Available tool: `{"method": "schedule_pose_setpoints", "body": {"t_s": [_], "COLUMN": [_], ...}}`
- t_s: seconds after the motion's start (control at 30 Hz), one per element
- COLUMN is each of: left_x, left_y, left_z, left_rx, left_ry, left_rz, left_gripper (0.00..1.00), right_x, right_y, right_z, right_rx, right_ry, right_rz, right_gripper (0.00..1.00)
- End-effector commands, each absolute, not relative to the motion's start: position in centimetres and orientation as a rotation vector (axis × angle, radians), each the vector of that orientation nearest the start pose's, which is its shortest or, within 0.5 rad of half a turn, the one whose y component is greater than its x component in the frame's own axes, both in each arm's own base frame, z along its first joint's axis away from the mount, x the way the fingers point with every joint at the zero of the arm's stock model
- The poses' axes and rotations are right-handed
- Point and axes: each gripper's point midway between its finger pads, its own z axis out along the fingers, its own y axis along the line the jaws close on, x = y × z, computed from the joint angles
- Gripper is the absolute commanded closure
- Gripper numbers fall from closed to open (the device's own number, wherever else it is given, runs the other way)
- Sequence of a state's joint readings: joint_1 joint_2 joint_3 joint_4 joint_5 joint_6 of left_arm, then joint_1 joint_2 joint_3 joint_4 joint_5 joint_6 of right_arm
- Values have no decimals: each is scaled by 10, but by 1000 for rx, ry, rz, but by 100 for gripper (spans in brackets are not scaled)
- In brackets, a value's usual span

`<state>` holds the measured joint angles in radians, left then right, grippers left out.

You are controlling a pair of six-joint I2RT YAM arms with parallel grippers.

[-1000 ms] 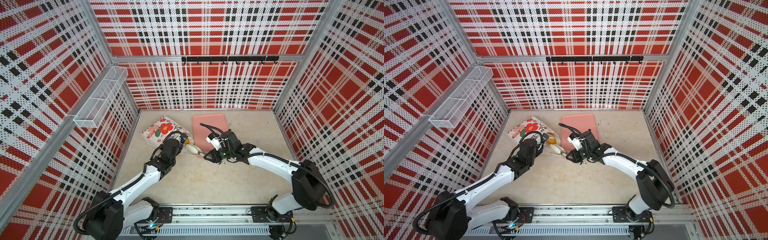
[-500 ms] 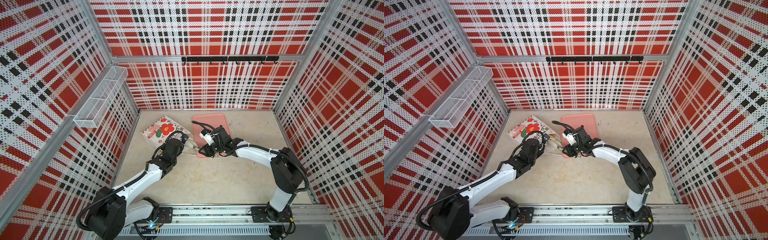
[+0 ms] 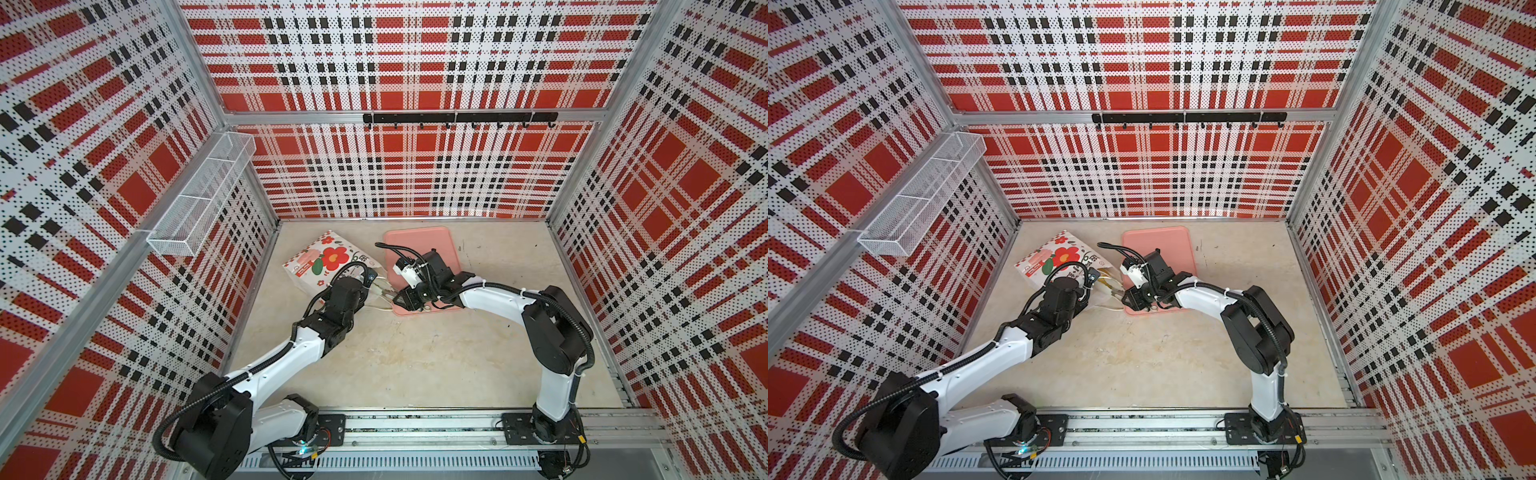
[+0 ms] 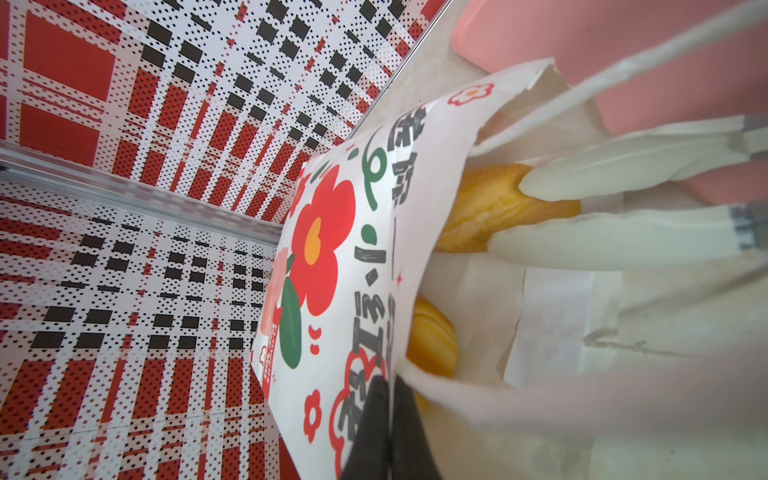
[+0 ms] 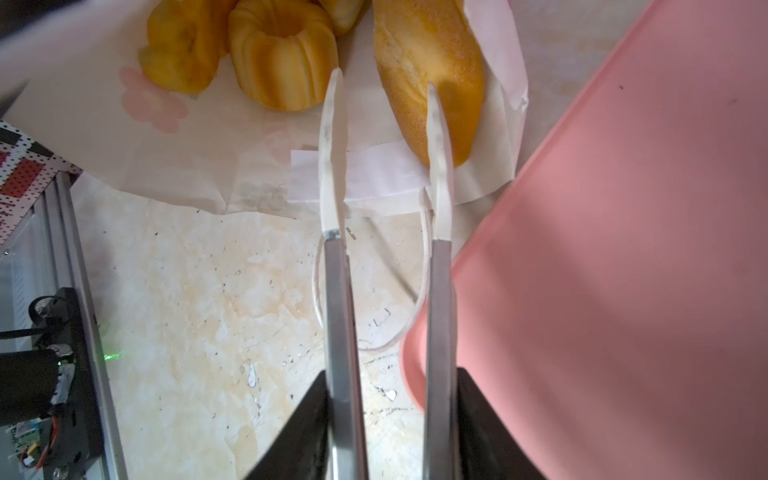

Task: Take the fake bread out of the paper bag
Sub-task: 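Move the right gripper's tongs to the bag mouth while the left gripper holds the bag, then push the tongs into the bag and close them on the baguette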

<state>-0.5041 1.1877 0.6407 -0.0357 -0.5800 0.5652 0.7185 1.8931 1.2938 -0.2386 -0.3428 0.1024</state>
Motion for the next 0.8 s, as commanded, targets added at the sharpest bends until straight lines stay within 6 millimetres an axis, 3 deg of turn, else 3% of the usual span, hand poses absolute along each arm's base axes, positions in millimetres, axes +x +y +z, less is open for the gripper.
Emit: {"method": "schedule_pose_setpoints", "body": {"t_s": [0.0,0.5,0.77], "left_x": [349,344,345], "left_y": [-93,-100,-103], "left_z": [166,156,149], "left_rx": [786,838,856], "left_ry": [1953,1956,1968], "left_rz": [620,623,638], "left_gripper": [100,100,100], "right_x": [349,364,357], "right_y": [377,388,373], "right_z": [109,88,93], "right_rx": [-947,-922,-875], "right_ry": [2263,2315,2341], "right_rz": [735,737,693], "right_gripper": [53,52,53]}}
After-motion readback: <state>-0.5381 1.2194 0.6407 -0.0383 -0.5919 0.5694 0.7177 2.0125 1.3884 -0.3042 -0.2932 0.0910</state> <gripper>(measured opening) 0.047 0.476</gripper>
